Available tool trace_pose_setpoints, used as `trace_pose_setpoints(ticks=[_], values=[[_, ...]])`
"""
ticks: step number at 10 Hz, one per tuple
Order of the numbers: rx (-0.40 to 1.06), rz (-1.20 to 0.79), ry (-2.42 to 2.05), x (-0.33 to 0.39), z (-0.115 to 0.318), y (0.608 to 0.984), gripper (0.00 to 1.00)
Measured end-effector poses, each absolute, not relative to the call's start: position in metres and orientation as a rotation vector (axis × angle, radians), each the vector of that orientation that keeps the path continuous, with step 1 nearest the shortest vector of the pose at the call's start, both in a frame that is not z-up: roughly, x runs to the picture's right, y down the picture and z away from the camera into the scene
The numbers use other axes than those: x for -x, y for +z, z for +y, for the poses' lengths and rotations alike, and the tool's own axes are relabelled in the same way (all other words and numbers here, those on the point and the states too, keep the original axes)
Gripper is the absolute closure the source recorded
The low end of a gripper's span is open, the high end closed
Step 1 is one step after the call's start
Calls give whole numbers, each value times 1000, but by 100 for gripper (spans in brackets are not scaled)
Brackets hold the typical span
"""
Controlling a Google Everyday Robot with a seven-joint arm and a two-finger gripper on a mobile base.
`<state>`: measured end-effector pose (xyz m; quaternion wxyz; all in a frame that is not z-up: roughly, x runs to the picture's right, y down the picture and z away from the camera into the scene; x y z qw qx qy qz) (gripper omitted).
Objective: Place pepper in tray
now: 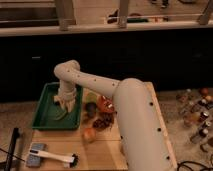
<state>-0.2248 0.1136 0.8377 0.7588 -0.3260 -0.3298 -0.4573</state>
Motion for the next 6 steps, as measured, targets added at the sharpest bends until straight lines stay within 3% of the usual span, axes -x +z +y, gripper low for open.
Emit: trace_pose_setpoints(ticks=[3, 6], values=[[711, -730, -1012, 234, 111, 841, 21], [710, -738, -1021, 236, 110, 843, 20]])
